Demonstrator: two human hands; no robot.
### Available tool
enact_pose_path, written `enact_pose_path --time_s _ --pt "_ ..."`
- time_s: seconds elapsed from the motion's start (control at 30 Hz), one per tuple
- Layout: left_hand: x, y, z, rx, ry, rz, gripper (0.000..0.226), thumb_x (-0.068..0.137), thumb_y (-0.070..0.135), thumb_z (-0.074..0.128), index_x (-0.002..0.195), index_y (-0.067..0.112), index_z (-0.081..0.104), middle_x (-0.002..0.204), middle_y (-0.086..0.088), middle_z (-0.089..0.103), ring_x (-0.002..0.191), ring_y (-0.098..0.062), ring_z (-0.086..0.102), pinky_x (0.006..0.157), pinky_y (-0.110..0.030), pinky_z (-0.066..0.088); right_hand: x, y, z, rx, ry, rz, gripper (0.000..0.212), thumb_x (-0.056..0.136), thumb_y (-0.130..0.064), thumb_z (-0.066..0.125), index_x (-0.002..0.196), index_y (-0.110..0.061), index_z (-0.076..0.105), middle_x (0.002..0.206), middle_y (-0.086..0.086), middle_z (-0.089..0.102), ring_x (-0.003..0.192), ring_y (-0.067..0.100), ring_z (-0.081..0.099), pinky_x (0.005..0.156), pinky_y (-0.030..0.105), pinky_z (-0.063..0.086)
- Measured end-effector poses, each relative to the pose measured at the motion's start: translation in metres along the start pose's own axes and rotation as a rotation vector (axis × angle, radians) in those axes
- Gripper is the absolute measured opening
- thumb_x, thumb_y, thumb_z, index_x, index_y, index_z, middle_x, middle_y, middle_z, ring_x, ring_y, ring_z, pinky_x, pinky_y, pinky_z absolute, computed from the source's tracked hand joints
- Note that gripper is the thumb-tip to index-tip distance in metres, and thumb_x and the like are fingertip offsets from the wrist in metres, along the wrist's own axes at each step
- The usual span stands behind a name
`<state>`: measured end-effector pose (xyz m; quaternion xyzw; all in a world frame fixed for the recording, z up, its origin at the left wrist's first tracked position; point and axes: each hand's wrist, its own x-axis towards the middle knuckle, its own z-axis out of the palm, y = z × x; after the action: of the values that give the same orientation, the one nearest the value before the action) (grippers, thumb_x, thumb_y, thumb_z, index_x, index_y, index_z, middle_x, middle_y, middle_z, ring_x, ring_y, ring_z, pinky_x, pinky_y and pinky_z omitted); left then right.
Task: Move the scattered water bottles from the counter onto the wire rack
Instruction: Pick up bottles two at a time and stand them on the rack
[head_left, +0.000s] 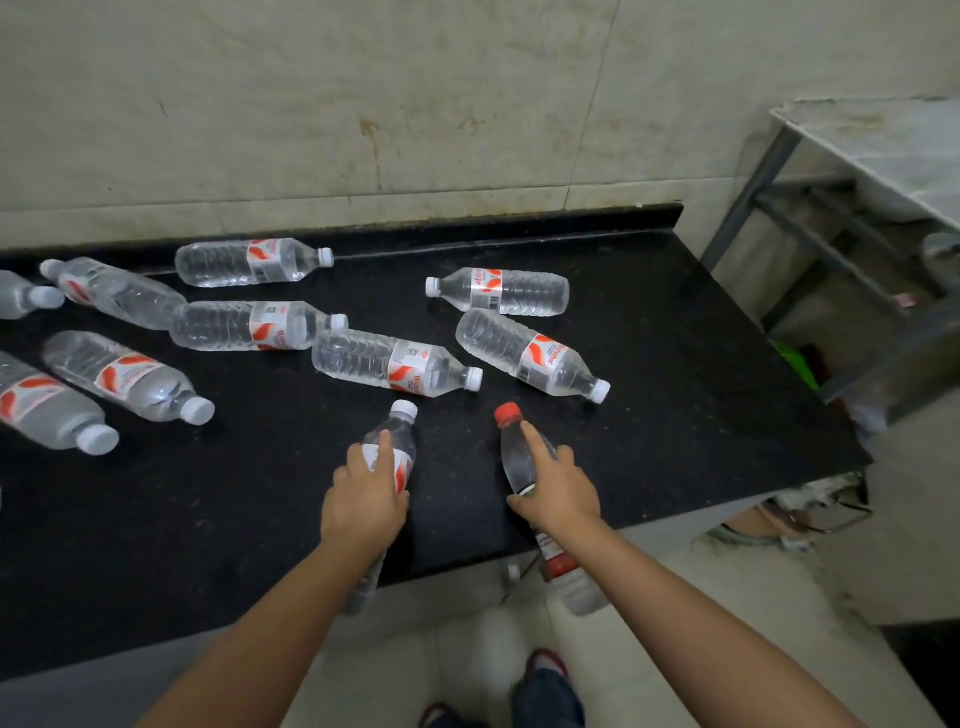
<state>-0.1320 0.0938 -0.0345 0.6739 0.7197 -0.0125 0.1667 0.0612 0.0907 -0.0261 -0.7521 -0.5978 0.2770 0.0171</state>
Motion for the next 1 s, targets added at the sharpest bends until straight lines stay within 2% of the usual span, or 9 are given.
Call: enact_pose_path --time_s 0.13,0.3,0.33,0.4,0.47,0.57,0.7,0.9,1.0 --pt "-0.008 0.021 0.0 0.014 0.065 0.108 0.067 0.095 0.033 0.043 0.148 0.019 0.005 0.147 -0.013 0.019 0.121 -0.028 0.042 0.098 -0.035 0.041 -0.013 0.02 -0.012 -0.035 0.069 -0.079 0.085 0.084 -0.031 0.062 0.144 -0.041 0.002 0.137 0.01 0.033 0.114 0.03 0.049 0.087 0.037 0.047" --pt "-0.01 0.092 -0.015 -0.001 0.209 0.26 0.067 0.093 0.03 0.048 0.147 0.014 0.013 0.146 -0.019 0.023 0.117 -0.033 0.044 0.093 -0.039 0.043 -0.026 0.056 -0.059 -0.035 0.248 -0.141 0.086 0.085 -0.031 0.061 0.144 -0.04 -0.001 0.136 0.009 0.031 0.114 0.03 0.048 0.084 0.036 0.048" --pt "-0.009 0.11 -0.018 -0.001 0.243 0.313 0.068 0.089 0.026 0.055 0.146 0.012 0.019 0.143 -0.024 0.029 0.112 -0.038 0.049 0.088 -0.042 0.047 -0.029 0.067 -0.072 -0.031 0.282 -0.148 0.086 0.085 -0.032 0.06 0.144 -0.04 -0.001 0.136 0.009 0.031 0.114 0.03 0.048 0.084 0.036 0.048" --pt "-0.004 0.15 -0.025 0.012 0.318 0.437 0.073 0.075 0.018 0.071 0.137 0.008 0.032 0.125 -0.033 0.047 0.091 -0.044 0.059 0.069 -0.045 0.053 -0.033 0.091 -0.1 -0.018 0.354 -0.156 0.087 0.084 -0.033 0.06 0.145 -0.04 -0.002 0.135 0.008 0.031 0.113 0.03 0.048 0.082 0.036 0.047" --pt "-0.001 0.194 -0.033 0.035 0.351 0.513 0.073 0.07 0.016 0.076 0.131 0.004 0.038 0.115 -0.034 0.054 0.079 -0.045 0.062 0.06 -0.044 0.054 -0.037 0.119 -0.13 -0.01 0.433 -0.161 0.087 0.083 -0.034 0.061 0.145 -0.039 0.0 0.134 0.007 0.033 0.112 0.03 0.049 0.081 0.036 0.047" --pt "-0.003 0.27 -0.049 0.014 0.439 0.562 0.075 0.067 0.016 0.079 0.13 0.002 0.041 0.116 -0.036 0.054 0.08 -0.046 0.063 0.06 -0.046 0.054 -0.041 0.166 -0.184 -0.003 0.559 -0.188 0.087 0.083 -0.035 0.062 0.146 -0.036 0.002 0.133 0.007 0.035 0.114 0.03 0.048 0.082 0.036 0.047" --pt "-0.005 0.367 -0.064 -0.001 0.599 0.628 0.084 0.058 0.014 0.084 0.125 0.003 0.036 0.108 -0.037 0.057 0.068 -0.047 0.062 0.054 -0.045 0.054 -0.048 0.232 -0.263 0.033 0.736 -0.27 0.087 0.08 -0.032 0.066 0.146 -0.033 0.009 0.133 0.011 0.037 0.116 0.033 0.048 0.085 0.039 0.047" --pt "-0.008 0.479 -0.096 -0.088 0.768 0.669 0.077 0.062 0.014 0.082 0.124 0.002 0.038 0.097 -0.035 0.059 0.064 -0.046 0.059 0.048 -0.041 0.051 -0.049 0.309 -0.367 0.093 1.018 -0.375 0.091 0.072 -0.023 0.075 0.143 -0.036 0.019 0.127 0.018 0.046 0.112 0.037 0.053 0.085 0.04 0.049" --pt "0.001 0.521 -0.113 -0.132 0.887 0.704 0.063 0.072 0.019 0.072 0.123 0.0 0.041 0.092 -0.036 0.059 0.061 -0.047 0.059 0.045 -0.04 0.05 -0.038 0.335 -0.411 0.129 1.068 -0.375 0.088 0.073 -0.023 0.075 0.144 -0.026 0.023 0.13 0.019 0.044 0.114 0.036 0.051 0.087 0.04 0.047"
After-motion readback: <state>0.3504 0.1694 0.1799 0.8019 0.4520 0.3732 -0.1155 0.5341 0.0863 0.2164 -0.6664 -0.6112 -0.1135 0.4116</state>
